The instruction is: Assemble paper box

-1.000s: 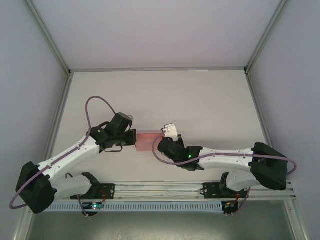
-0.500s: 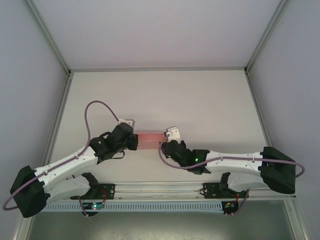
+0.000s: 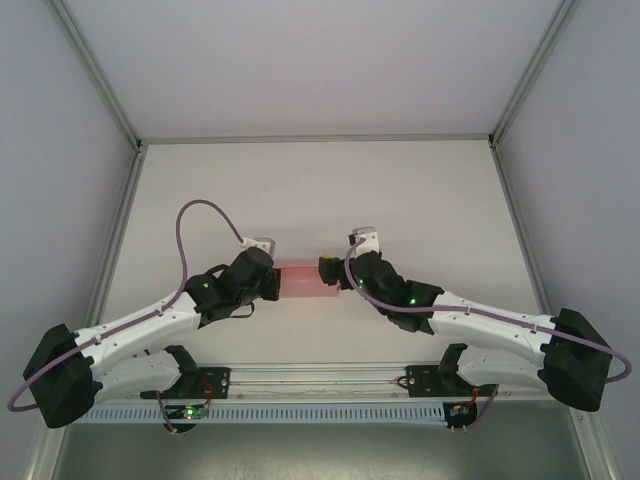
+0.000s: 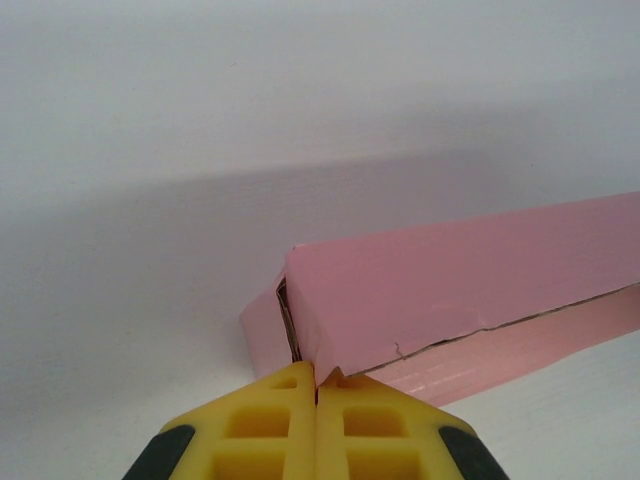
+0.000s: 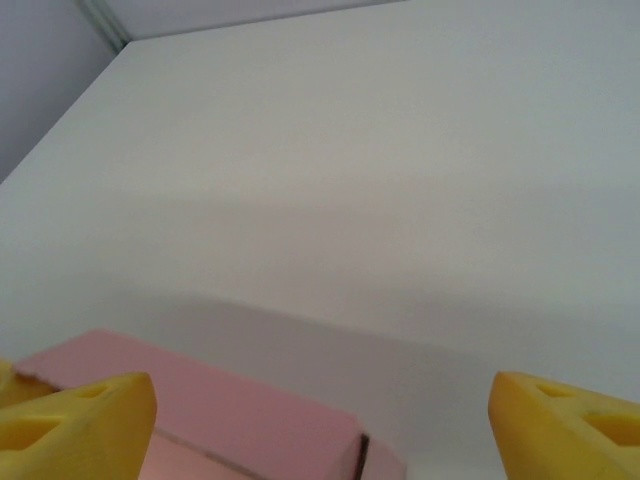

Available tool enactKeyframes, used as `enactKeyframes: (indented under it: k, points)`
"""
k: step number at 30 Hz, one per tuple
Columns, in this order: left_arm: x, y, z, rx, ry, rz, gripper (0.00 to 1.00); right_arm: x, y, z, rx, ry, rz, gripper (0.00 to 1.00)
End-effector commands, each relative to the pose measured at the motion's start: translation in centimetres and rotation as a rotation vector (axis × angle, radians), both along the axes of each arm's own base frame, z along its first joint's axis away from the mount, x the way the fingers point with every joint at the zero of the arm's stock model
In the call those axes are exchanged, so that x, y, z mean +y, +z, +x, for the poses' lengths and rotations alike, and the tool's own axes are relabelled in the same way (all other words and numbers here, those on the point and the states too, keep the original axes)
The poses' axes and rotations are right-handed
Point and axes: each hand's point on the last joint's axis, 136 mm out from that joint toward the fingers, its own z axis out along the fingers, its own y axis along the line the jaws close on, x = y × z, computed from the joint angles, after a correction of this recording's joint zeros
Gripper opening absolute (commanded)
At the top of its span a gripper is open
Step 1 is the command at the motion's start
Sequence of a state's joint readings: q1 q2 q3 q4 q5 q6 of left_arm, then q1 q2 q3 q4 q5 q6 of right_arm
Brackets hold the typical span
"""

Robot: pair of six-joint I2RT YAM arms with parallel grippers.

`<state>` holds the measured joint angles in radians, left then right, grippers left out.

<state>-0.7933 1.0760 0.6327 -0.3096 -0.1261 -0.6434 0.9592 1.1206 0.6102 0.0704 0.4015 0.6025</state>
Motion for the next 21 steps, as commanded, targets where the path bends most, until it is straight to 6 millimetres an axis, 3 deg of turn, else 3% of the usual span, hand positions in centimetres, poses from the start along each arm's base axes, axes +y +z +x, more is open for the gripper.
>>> enactKeyframes:
  k: [1, 8, 12, 14, 19, 21]
  points:
    - [1.9, -3.9, -2.6, 0.129, -0.022, 0.135, 0.00, -0.4, -0.3, 0.8, 0.075, -0.028, 0.000, 0.85]
    - [1.6, -3.6, -2.5, 0.117, -0.042, 0.137, 0.00, -0.5, -4.1, 0.7, 0.203, -0.001, -0.031, 0.77]
    - [1.4, -3.3, -2.6, 0.113, -0.064, 0.138, 0.03, 0.1, -7.2, -0.4, 0.301, 0.043, -0.066, 0.72]
    - [1.2, -2.9, -2.6, 0.108, -0.080, 0.129, 0.06, -0.6, -9.0, -0.8, 0.351, 0.013, -0.087, 0.68]
    - [0.9, -1.9, -2.9, 0.101, -0.104, 0.110, 0.27, -1.1, -11.3, -1.8, 0.418, -0.013, -0.070, 0.64]
    - [0.6, -1.3, -3.2, 0.103, -0.121, 0.090, 0.35, -1.2, -11.6, -1.9, 0.428, -0.020, -0.062, 0.58]
